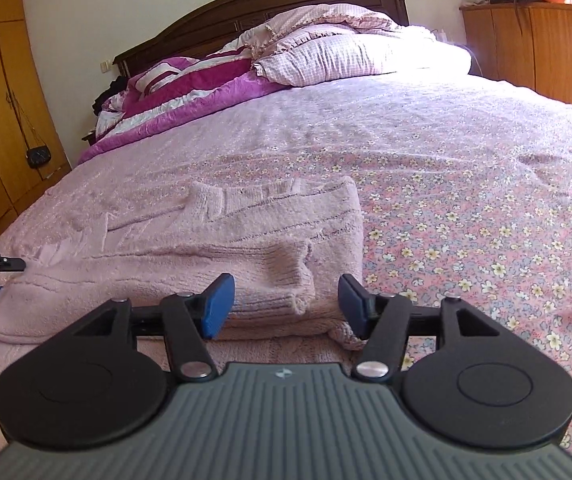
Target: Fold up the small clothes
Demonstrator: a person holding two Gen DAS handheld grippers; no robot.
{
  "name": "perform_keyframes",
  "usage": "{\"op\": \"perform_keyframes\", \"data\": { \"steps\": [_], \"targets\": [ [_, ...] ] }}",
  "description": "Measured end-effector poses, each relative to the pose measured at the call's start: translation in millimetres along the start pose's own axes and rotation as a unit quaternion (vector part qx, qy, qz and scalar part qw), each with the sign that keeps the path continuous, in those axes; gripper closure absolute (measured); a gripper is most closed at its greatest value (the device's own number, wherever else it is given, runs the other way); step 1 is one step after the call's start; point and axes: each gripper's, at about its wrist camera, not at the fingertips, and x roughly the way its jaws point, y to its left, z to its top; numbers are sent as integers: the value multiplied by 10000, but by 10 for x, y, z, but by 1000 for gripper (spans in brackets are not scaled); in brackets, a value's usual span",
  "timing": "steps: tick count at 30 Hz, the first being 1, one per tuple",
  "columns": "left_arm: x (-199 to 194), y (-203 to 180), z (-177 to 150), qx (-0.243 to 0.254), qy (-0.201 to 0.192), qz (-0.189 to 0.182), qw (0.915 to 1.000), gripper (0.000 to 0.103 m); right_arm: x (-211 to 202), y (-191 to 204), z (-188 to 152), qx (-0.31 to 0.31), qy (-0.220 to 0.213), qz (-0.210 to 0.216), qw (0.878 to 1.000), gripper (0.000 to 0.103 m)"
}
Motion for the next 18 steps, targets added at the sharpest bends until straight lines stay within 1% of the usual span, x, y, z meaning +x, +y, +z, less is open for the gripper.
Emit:
{"op": "perform_keyframes", "data": {
  "steps": [2,3,4,5,6,7,8,9,10,12,14,18],
  "targets": [
    [21,-9,-23,-23,-28,-175,9998,34,17,-13,29,104,17,99,9999,38],
    [27,-24,-40,-10,-54,-223,9997,37,38,-9,41,117,26,119,9999,38],
    [24,-46,-68,57,-122,-230,9996,62,67,-2,49,108,46,109,9999,38],
    [19,-77,-95,186,-198,-105,9996,87,102,7,51,91,76,84,9999,38],
    [15,-94,-109,273,-271,13,9993,88,138,19,51,71,108,77,9999,38],
    [-4,-92,-124,291,-367,20,9989,89,174,28,55,50,150,129,9998,41],
    [-27,-80,-133,287,-468,51,9985,89,200,37,60,35,207,213,9996,63],
    [-52,-77,-143,327,-586,131,9977,90,227,47,77,10,283,327,9991,78],
    [-73,-74,-156,377,-716,226,9965,90,235,59,102,0,281,417,9987,84],
    [-67,-57,-179,395,-840,416,9948,91,182,127,156,-167,1,442,9989,85],
    [-9,-12,-190,296,-741,446,9958,90,158,177,229,-265,-163,326,9990,85],
    [33,18,-183,228,-679,509,9961,89,267,140,292,-54,-48,-16,10000,85]
  ]
}}
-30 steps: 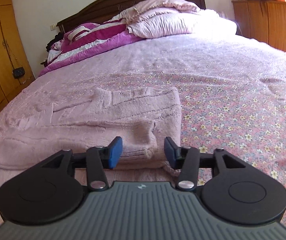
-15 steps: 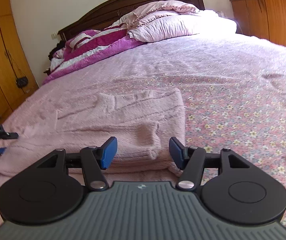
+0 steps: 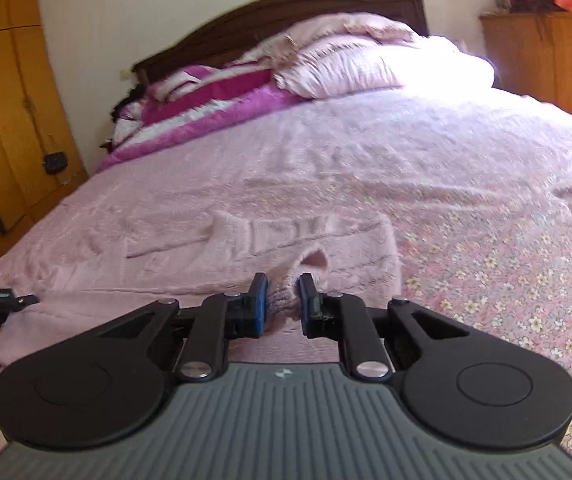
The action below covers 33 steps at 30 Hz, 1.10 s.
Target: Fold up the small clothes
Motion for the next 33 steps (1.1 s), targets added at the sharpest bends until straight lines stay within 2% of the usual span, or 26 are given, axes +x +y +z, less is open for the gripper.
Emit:
{"op": "perform_keyframes", "data": {
  "steps": [3,6,9,10,12,16,17,18,19,20,21,22,23,27,29,30,31,33],
  "targets": [
    [1,15,5,-5,25,-5,10000,88,21,-79,14,385,87,109,9992,85],
    [-12,24,-3,12,18,4,10000,88,-152,-137,60,939,-140,636,9935,85],
    [-13,18,-11,24,22,9,10000,88,-312,-72,178,872,-361,728,9929,85],
    [-13,17,-10,20,23,6,10000,88,-319,-54,202,779,-348,697,9939,85],
    [-2,22,0,-5,41,-19,10000,86,-265,-27,203,535,-217,373,9976,85],
    [-8,22,39,-13,166,-96,9998,74,95,-113,15,220,732,-247,9968,83],
    [-17,17,49,10,203,-100,9997,69,137,-141,-42,145,792,-256,9964,83],
    [-33,7,59,46,237,-106,9997,67,124,-154,-89,71,670,-209,9975,82],
    [-57,2,64,96,262,-115,9995,60,95,-146,-95,46,621,-224,9978,78],
    [-85,-12,73,153,284,-130,9994,52,63,-133,-86,63,593,-228,9980,68],
    [-114,-25,83,213,317,-163,9991,49,24,-116,-79,73,541,-283,9981,62],
    [-148,-38,92,259,346,-192,9989,44,-9,-92,-63,51,463,-324,9984,52],
    [-191,-45,101,289,356,-216,9987,44,-55,-71,-52,6,373,-340,9987,45],
    [-418,-50,152,322,352,-319,9984,44,-286,-20,-35,-132,63,-219,9997,35],
    [-543,-58,170,354,353,-312,9983,42,-433,17,-50,-174,-55,-160,9997,26],
    [-619,-62,174,404,345,-316,9981,39,-512,45,-68,-222,-135,-173,9995,23],
    [-682,-76,173,457,329,-326,9979,29,-590,76,-95,-301,-217,-223,9991,18],
    [-845,-100,162,606,225,-335,9973,27,-744,141,-158,-507,-368,-327,9975,13]
  ]
}}
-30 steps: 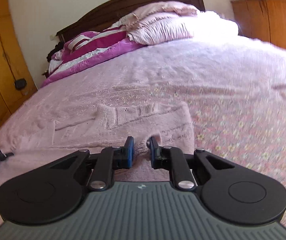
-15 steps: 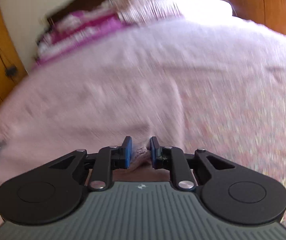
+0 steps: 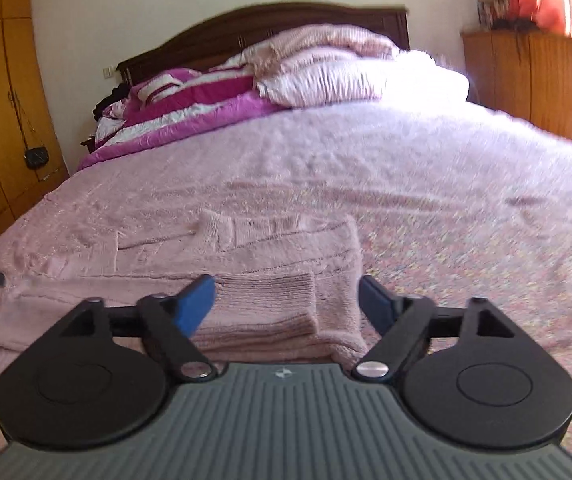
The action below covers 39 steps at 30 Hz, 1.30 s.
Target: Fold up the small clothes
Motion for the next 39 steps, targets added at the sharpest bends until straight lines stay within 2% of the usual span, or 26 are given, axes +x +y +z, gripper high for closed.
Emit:
{"op": "perform_keyframes", "data": {
  "steps": [3,7,18,32,39],
  "targets": [
    [-218,-48,-29,229,-80,50,9997,26,-197,76,-65,-172,12,-24,9998,10],
    [-486,-75,-83,320,-124,92,9994,26,-464,158,-178,-166,29,157,9997,9],
    [-1052,-134,-402,592,73,107,9982,25,-1115,388,-578,-139,25,403,9991,6],
    [-1529,-268,-952,1095,329,-18,9934,25,-1525,599,-967,-492,321,737,9956,6],
    [-1700,-380,-1245,1507,502,-225,9871,25,-1610,750,-1146,-1164,542,771,9887,6]
  ]
}}
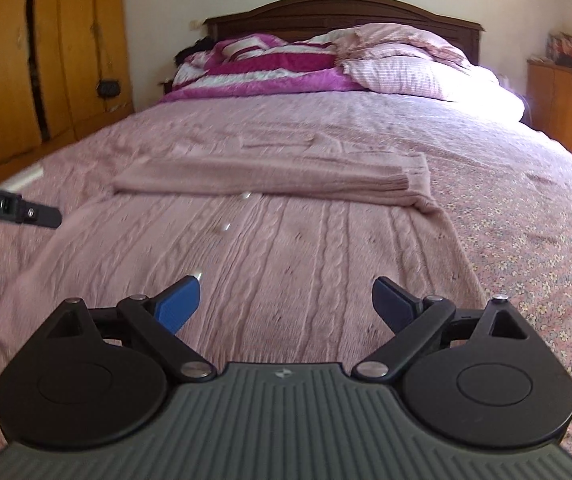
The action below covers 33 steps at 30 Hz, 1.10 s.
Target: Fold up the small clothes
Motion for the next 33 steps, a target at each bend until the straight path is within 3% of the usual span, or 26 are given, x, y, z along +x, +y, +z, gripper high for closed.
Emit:
{"op": "perform_keyframes", "data": {
  "steps": [8,14,17,20,25,33],
  "targets": [
    [63,-163,-280,399,365,-166,9984,25,76,221,-188,-723,537,160,9958,6],
    [53,-195,-384,539,427,-159,9975,25,252,317,-319,-1125,1234,439,9850,6],
    [59,-189,-402,512,447,-161,9976,25,331,382,-371,-1350,1454,374,9794,6],
    [57,-201,-414,528,417,-179,9976,25,422,468,-408,-1690,1589,46,9727,6],
    [85,-258,-460,650,444,-254,9966,25,485,528,-407,-2017,1277,-473,9699,6],
    [100,-372,-550,917,629,-646,9917,25,409,380,-236,-1435,608,-752,9849,7]
  ]
}}
